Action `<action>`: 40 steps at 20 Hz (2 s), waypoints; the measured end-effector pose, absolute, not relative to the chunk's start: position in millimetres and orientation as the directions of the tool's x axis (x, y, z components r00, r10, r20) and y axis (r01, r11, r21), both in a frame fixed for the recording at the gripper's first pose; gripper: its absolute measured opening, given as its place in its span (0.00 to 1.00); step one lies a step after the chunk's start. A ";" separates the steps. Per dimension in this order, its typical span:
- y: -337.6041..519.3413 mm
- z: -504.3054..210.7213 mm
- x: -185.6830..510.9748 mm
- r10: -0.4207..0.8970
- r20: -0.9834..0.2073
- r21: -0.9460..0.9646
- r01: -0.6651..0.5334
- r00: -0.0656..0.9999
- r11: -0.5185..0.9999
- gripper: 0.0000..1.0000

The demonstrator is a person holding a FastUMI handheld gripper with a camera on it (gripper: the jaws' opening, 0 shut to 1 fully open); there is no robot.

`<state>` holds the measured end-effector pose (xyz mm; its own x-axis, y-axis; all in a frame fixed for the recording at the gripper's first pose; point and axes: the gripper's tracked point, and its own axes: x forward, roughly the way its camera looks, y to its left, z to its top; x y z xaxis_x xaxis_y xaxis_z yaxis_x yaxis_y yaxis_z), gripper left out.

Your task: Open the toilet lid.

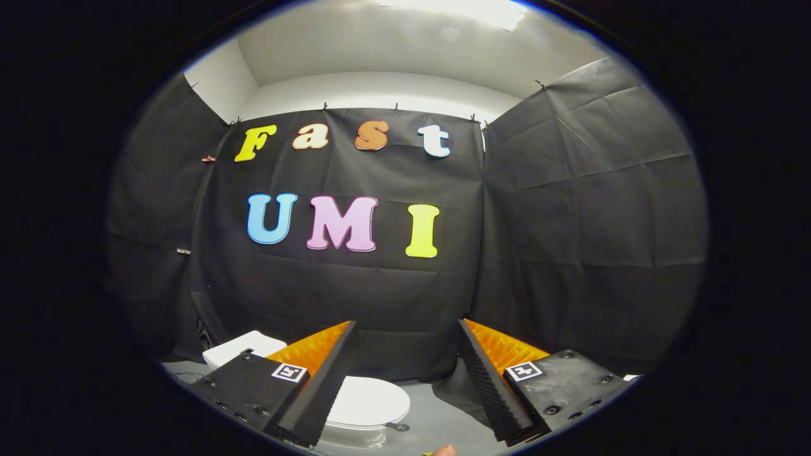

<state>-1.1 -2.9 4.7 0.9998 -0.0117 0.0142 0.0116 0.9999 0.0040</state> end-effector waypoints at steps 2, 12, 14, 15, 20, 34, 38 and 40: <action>-2.1 3.2 0.9 -0.011 0.017 0.000 0.011 1.000 1.000 0.98; 8.4 -13.4 14.7 0.038 0.080 -0.006 -0.038 0.996 0.999 0.98; 13.3 -22.3 18.4 0.056 0.090 -0.006 -0.055 0.994 0.998 0.98; 16.5 -28.1 20.7 0.068 0.096 -0.008 -0.067 0.993 0.998 0.98; 20.5 -67.6 38.3 0.089 0.088 -0.040 -0.085 0.992 0.996 0.98; 13.0 -212.2 88.6 0.121 0.040 -0.116 -0.115 0.992 0.987 0.98; 12.6 -244.5 96.8 0.132 0.017 -0.108 -0.129 0.991 0.986 0.98; 12.9 -260.9 99.2 0.144 0.001 -0.092 -0.143 0.990 0.985 0.98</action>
<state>99.2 12.9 -260.9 0.9896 0.1436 0.0009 -0.1429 0.9855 -0.0919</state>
